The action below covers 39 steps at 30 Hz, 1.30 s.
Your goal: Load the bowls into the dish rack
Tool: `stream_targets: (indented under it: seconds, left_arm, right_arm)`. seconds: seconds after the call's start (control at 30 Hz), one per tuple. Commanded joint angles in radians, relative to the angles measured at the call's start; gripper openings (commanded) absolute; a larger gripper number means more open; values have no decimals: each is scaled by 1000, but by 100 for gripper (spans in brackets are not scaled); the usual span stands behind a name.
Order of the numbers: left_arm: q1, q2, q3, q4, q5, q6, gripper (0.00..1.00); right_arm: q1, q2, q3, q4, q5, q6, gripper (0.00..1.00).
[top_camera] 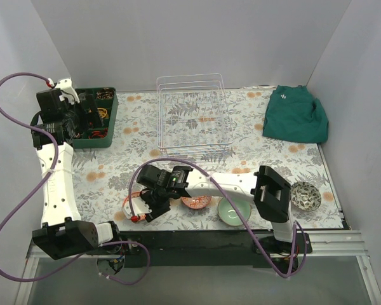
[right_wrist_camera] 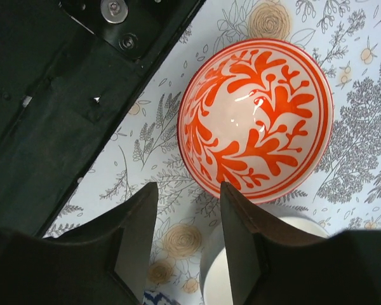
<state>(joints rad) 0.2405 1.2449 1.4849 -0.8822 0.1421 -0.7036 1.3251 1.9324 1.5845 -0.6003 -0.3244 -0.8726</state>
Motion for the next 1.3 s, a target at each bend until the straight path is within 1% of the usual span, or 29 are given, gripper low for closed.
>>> stream_targets:
  seconds: [0.0,0.27,0.4,0.47,0.5,0.57,0.6,0.67,0.7,0.83,0.87,0.93,0.97,1.0,1.07,1.1,1.13,1.2,1.27]
  left_arm:
    - [3,-9,40,-11,-18,4,91]
    - [3,-50,35,-41,-33,16,92]
    - [3,-65,32,-52,-35,23,92]
    - [3,-70,32,-58,-33,26,92]
    - [3,-71,35,-60,-33,30,92]
    - [3,-71,48,-67,-29,35,91]
    - [3,-71,52,-67,-27,35,91]
    - [2,-70,70,-72,-24,41,92]
    - [0,-70,78,-77,-21,42,91]
    - [-3,-50,147,-87,-24,44,91]
    - [-4,-47,184,-86,-24,41,91]
    - [-4,-36,219,-72,-33,33,91]
    - [-4,-33,241,-63,-36,23,91]
    - [-4,-30,277,-52,-45,15,90]
    - [-4,-12,322,-21,-52,-5,91]
    - [-4,-7,365,-15,-49,-19,91]
    - [-4,-1,383,6,-35,-26,91]
    - [-4,4,402,43,-12,-46,90]
    - [-4,-1,390,121,34,-57,90]
  right_arm:
    - [23,45,61,33,-7,-51,50]
    - [66,94,58,83,34,-63,48]
    - [79,119,57,125,59,-59,43]
    - [86,123,58,141,84,-43,38]
    - [89,126,58,151,96,-39,29]
    - [98,126,57,172,131,-29,18]
    - [102,128,57,177,140,-29,10]
    - [114,125,60,181,168,-29,3]
    - [118,119,63,181,176,-31,1]
    - [131,106,136,125,214,-19,1]
    - [132,108,196,85,222,-11,1]
    - [131,111,256,54,251,15,1]
    - [128,111,325,28,258,27,1]
    - [123,111,359,19,266,40,1]
    - [105,115,435,-4,280,93,1]
    - [94,117,506,-21,281,115,1]
    - [82,114,532,-26,283,144,1]
    - [25,96,592,-27,274,252,1]
    - [-42,74,608,-26,242,341,1]
